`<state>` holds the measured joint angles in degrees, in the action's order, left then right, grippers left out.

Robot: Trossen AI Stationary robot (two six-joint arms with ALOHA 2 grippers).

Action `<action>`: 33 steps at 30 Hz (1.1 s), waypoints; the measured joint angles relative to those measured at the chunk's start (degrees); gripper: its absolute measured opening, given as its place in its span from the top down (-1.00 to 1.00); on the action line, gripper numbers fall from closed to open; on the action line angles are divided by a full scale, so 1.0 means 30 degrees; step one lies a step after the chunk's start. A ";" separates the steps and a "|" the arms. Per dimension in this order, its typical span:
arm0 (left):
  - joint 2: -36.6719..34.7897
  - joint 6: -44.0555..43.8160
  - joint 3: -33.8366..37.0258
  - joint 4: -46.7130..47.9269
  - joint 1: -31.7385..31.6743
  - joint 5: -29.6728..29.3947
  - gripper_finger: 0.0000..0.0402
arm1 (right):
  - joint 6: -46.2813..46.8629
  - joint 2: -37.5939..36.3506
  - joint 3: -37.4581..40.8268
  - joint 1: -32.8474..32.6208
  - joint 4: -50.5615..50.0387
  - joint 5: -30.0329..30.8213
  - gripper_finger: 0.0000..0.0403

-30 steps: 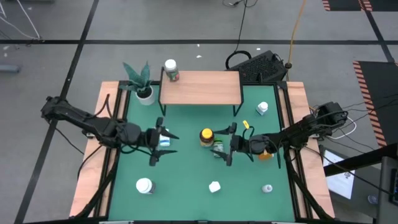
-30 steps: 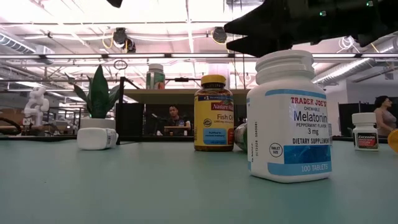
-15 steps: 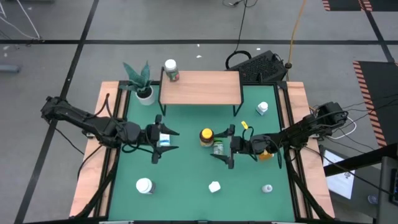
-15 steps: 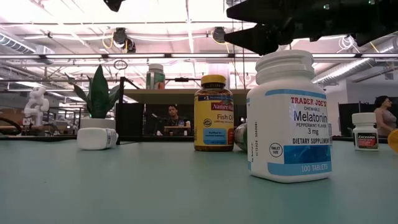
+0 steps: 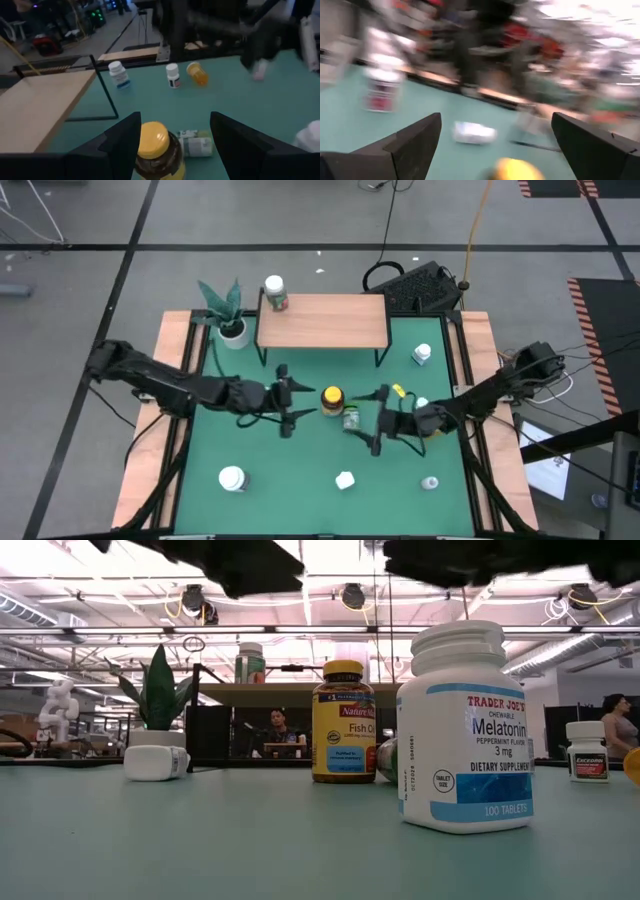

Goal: Pick and place medicine bottles onto shelf by color
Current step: Put the yellow pill bottle on the shelf

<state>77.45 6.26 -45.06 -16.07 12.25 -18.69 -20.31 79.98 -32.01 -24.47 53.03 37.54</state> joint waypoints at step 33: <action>0.5843 -0.0342 -0.4481 0.2900 -0.2377 -0.0273 -0.40 | 0.7160 -0.3569 0.6761 -0.3080 0.2966 0.2965 -0.86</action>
<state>94.98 5.23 -58.50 -7.37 5.12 -19.51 1.17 69.28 -11.73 -33.71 61.93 46.44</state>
